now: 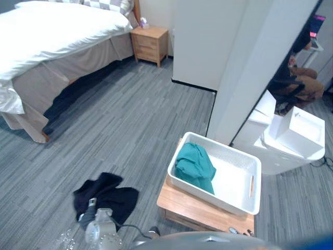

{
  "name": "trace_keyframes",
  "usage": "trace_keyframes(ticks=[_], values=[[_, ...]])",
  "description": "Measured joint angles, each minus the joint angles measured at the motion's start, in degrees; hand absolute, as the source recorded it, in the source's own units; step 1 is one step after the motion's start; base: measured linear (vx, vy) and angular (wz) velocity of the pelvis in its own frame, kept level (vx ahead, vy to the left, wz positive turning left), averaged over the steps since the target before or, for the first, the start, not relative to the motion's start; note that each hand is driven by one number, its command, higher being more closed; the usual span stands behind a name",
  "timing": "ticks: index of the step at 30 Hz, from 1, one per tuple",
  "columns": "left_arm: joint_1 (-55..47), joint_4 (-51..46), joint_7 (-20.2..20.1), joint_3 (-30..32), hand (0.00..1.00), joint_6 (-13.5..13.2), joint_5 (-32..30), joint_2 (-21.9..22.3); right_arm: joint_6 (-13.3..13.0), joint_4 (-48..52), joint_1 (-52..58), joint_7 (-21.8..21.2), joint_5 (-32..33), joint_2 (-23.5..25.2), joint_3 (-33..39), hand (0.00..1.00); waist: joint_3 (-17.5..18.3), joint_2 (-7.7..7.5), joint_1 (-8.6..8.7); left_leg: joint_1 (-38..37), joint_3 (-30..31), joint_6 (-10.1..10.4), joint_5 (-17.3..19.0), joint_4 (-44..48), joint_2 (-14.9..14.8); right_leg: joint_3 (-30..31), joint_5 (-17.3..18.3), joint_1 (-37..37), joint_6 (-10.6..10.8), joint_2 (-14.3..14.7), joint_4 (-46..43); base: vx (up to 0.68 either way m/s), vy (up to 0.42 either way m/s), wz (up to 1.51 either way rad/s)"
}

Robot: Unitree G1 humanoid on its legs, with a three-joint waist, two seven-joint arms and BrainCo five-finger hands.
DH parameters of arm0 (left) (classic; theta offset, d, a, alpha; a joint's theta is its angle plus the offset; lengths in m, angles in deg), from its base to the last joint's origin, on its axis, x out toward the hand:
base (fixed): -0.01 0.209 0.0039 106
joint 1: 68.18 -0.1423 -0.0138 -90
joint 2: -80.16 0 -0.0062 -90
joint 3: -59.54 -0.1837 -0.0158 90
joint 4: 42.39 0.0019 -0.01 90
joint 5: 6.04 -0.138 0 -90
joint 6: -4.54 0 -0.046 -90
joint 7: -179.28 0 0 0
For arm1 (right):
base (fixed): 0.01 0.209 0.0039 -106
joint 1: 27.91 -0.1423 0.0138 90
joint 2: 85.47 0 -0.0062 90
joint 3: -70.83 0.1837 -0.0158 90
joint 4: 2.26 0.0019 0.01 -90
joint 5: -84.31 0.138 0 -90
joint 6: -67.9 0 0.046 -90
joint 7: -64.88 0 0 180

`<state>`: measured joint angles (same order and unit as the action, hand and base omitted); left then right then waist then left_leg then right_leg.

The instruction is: Tidy the bed and pick cloth on bed and put in laundry

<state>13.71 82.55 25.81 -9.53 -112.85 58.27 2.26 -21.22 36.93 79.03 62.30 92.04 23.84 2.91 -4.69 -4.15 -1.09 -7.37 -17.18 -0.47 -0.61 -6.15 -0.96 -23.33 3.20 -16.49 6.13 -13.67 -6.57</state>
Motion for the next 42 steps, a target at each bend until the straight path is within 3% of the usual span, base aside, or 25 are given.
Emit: trace_keyframes(ticks=[2, 5, 8, 12, 16, 17, 22, 27, 30, 32, 37, 40, 42], values=[[3.59, -0.82, 5.50, 4.46, 1.00, -4.41, -0.01, -1.97, -0.09, -0.30, 0.04, -0.30, 0.90, 0.11, -0.22, 0.00, 0.44, -0.11, 0.16, -0.45, 1.67, -0.19, 0.33, 0.02, 0.18, -0.77, -1.15, 0.10, -1.54, -0.15, -2.08, 0.18, 0.048, 0.29], [5.39, -7.09, 11.01, 9.19, 1.00, -7.28, -2.31, -4.35, -1.10, -0.35, 0.21, -0.69, 1.13, 0.10, -0.88, 0.00, 0.57, 0.09, 0.17, -1.42, 2.44, -0.06, 1.13, 0.04, 0.70, -0.52, -0.28, 0.25, -2.21, -0.30, -2.98, 0.17, 0.004, 0.11], [6.69, -13.27, 15.19, 13.48, 1.00, -7.95, -8.97, -7.41, -3.22, -1.21, 0.30, -0.61, 1.14, -1.28, -2.96, 0.00, 0.99, 0.91, 0.20, -1.63, 2.39, -0.33, 0.98, 0.10, 1.19, 0.54, 1.64, 0.06, -3.17, 1.00, -0.52, 0.16, -0.062, -0.07], [7.51, -22.78, 15.02, 13.55, 1.00, -7.84, -17.26, -8.48, -5.17, -3.09, 0.11, 0.08, 1.66, -3.12, -3.97, 0.00, 2.29, 2.65, 0.49, -1.53, 1.76, 0.57, 0.26, 0.42, 0.88, 1.83, 1.29, -0.71, -3.36, 1.77, 0.68, 0.12, -0.128, 0.03], [7.53, -33.28, 10.58, 11.05, 1.00, -6.82, -25.65, -8.15, -6.91, -3.70, 1.00, 0.39, 1.76, -4.56, -4.02, 0.00, 4.26, 4.16, 0.49, -1.65, -1.64, 1.65, -0.69, 0.41, -0.93, 5.48, 1.26, -0.08, -3.39, 3.04, 0.48, 0.09, -0.164, -0.14], [7.54, -36.08, 7.84, 9.04, 1.00, -5.71, -28.71, -8.14, -7.57, -3.70, 1.14, 0.10, 1.67, -4.88, -4.11, 0.00, 4.42, 4.65, 0.49, -1.70, -2.94, 2.02, -0.95, 0.41, -1.82, 6.86, 1.26, 0.31, -3.39, 3.76, 0.54, 0.03, -0.144, -0.29], [7.56, -38.65, -0.76, -0.81, 1.00, -1.75, -37.67, -7.68, -8.84, -3.64, 1.24, -0.75, 1.65, -5.58, -5.04, 0.00, 4.91, 5.25, 0.99, -1.63, -7.45, 3.28, -1.76, 0.29, -4.60, 12.11, 1.26, 2.60, -3.39, 6.00, 0.84, -0.03, -0.150, -0.46], [7.54, -37.36, -7.70, -10.09, 1.00, 2.68, -42.96, -7.17, -9.04, -3.05, 0.75, -0.57, 1.49, -5.80, -7.40, 0.00, 4.55, 5.40, 3.48, -1.73, -12.63, 3.98, -2.29, 0.05, -6.16, 16.65, 1.63, 5.12, -3.56, 7.48, 2.76, -0.13, -0.132, -0.72], [8.49, -35.37, -11.85, -16.68, 1.00, 4.16, -45.97, -7.34, -9.12, -3.07, 1.07, 0.23, 1.54, -5.46, -9.90, 0.00, 4.16, 3.42, 4.90, -1.70, -14.96, 3.98, -3.10, -0.01, -5.06, 17.79, 5.91, 6.21, -2.81, 6.33, 2.94, -0.17, -0.134, -0.42], [8.48, -33.82, -14.71, -23.19, 1.00, 4.81, -48.98, -5.46, -8.73, -3.12, 1.79, 0.75, 1.77, -6.09, -10.52, 0.00, 3.65, 4.12, 6.11, -2.04, -15.00, 4.45, -3.62, -0.02, -5.52, 17.90, 6.81, 6.47, -3.22, 6.77, 2.15, -0.19, -0.075, -0.03], [8.41, -33.79, -17.02, -28.35, 1.00, 4.84, -52.10, -3.00, -8.71, -3.04, 2.31, 1.52, 2.14, -7.43, -10.60, 0.00, 3.82, 5.85, 6.59, -1.82, -15.60, 4.20, -3.97, -0.01, -6.76, 19.41, 6.92, 7.14, -2.95, 8.10, 2.24, -0.08, -0.038, -0.08], [8.42, -33.79, -17.07, -30.03, 1.00, 4.86, -53.46, -3.01, -8.64, -3.04, 3.09, 1.77, 2.14, -7.29, -10.64, 0.00, 3.95, 5.65, 6.49, -1.60, -16.56, 4.29, -4.02, -0.01, -7.07, 20.54, 6.84, 7.80, -2.83, 8.60, 2.41, 0.02, -0.011, -0.17], [8.52, -33.77, -15.86, -30.54, 1.00, 6.44, -54.39, -3.04, -8.62, -3.05, 3.08, 1.74, 2.14, -7.15, -10.61, 0.00, 4.11, 5.50, 6.72, -1.55, -17.14, 4.70, -3.81, 0.00, -7.02, 21.31, 5.84, 8.17, -1.92, 8.44, 2.70, 0.09, 0.005, -0.19]])
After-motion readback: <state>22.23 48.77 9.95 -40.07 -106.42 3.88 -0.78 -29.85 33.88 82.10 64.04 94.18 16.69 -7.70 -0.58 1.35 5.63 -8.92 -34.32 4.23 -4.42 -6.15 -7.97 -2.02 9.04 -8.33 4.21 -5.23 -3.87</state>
